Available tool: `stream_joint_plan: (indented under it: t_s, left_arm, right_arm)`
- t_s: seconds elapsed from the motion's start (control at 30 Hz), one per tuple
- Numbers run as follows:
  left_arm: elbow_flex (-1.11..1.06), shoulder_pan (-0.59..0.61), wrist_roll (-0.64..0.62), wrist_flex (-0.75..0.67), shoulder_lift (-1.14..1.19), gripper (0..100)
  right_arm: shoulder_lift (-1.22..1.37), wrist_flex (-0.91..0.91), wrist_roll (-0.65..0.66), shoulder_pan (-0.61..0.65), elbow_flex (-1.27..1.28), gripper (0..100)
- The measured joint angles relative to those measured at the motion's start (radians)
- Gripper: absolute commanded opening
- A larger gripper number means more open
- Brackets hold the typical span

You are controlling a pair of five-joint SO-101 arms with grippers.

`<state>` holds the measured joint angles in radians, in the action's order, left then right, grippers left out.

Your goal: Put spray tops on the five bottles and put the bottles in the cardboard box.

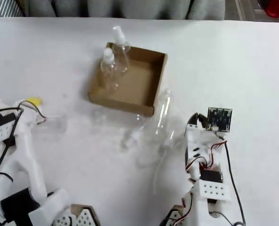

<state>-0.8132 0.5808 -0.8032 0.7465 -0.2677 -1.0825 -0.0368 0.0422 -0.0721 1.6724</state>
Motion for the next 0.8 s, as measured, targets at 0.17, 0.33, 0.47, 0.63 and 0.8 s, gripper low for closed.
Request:
stream_joint_plan:
  t_s: [0.17, 0.33, 0.47, 0.63, 0.8]
  left_arm:
    - [0.031, 0.000, 0.000, 0.012, 0.157, 33]
    - [0.153, 0.003, 0.000, 0.095, 0.310, 33]
    - [0.186, -0.003, 0.000, 0.101, 0.361, 32]
    - [0.192, -0.009, 0.000, 0.101, 0.361, 8]
    - [0.219, -0.018, 0.029, 0.101, 0.365, 6]
  right_arm:
    - [0.000, 0.000, 0.000, 0.000, 0.000, 1.7]
    - [0.000, 0.000, 0.000, 0.000, 0.000, 1.7]
    - [0.000, 0.000, 0.000, 0.000, 0.000, 1.7]
    - [0.000, 0.000, 0.000, 0.000, 0.000, 1.7]
    - [0.000, 0.000, 0.000, 0.000, 0.000, 1.7]
